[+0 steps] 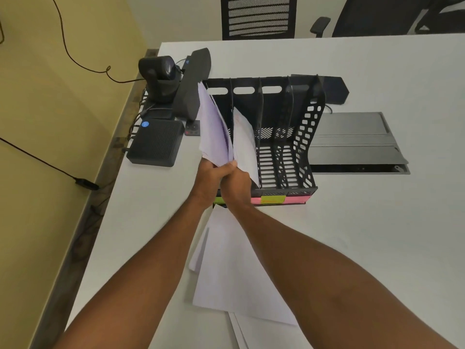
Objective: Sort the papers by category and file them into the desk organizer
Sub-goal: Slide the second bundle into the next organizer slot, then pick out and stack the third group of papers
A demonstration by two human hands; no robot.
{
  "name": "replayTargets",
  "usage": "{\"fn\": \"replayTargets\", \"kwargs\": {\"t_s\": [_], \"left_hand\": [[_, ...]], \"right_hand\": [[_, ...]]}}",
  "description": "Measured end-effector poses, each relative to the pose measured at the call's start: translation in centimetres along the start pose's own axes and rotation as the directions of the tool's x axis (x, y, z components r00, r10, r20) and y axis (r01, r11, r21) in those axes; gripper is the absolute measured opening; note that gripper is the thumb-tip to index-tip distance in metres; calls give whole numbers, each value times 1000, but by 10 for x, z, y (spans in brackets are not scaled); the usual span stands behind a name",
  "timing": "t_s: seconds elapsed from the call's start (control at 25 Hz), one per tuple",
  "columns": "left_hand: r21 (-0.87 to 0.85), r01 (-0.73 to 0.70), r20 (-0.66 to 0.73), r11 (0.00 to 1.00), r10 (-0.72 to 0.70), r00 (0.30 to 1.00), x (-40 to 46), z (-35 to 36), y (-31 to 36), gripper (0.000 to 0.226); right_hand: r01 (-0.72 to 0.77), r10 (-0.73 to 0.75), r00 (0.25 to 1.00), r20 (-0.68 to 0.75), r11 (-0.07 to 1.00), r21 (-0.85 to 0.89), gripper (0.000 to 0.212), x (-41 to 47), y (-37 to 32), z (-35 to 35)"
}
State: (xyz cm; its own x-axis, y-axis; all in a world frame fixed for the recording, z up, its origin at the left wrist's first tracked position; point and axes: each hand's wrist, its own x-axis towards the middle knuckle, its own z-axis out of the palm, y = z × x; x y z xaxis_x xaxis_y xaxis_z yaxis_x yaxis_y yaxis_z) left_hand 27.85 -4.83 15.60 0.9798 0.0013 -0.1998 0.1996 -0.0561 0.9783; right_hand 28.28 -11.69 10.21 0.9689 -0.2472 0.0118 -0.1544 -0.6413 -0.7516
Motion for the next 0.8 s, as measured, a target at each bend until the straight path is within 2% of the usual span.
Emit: {"fn": "replayTargets", "kwargs": {"t_s": [0.08,0.12,0.16,0.2,0.28,0.32,0.4,0.44,0.48,0.56,0.6,0.72,0.8], "left_hand": [[102,-49,92,994,39,995,-2,8,-2,62],[137,-53,99,989,40,994,-4,11,-1,66],[168,-51,68,984,40,997,-4,14,-1,67],[202,-41,7,979,40,999,-2,16,-1,64],[265,11,-113,964,20,993,6,14,-5,49],[283,47,-148,958,-5,989,10,11,-8,44],[307,102,-168,946,-52,984,15,6,-17,39],[313,118,-164,942,-69,984,15,5,-23,35],[315,121,-156,941,-74,985,15,3,-28,31],[330,110,-130,937,-70,989,13,0,-36,28],[340,93,-111,936,-58,992,11,-1,-39,29],[343,52,-68,938,-31,997,1,-5,-49,42],[335,76,-112,939,-40,993,-14,-11,-66,44]], "right_hand": [[26,-25,1000,-8,999,42,21,0,6,1],[8,-12,999,40,995,95,22,1,8,1],[-33,11,991,130,985,167,25,1,9,1],[-98,24,975,220,938,333,30,0,4,-2],[-104,-13,962,272,904,414,37,0,2,-2],[-76,-47,945,324,931,357,35,3,4,-4],[-7,-41,912,408,993,115,29,1,11,-13],[9,-28,913,407,999,50,31,-2,17,-18],[-6,-19,900,436,998,58,38,-4,23,-24],[-44,-7,894,448,994,103,51,-10,37,-32],[-74,12,904,426,989,128,50,-13,46,-38],[-206,123,943,309,946,250,30,-28,83,-61],[-350,261,924,279,869,350,20,-49,120,-79]]}}
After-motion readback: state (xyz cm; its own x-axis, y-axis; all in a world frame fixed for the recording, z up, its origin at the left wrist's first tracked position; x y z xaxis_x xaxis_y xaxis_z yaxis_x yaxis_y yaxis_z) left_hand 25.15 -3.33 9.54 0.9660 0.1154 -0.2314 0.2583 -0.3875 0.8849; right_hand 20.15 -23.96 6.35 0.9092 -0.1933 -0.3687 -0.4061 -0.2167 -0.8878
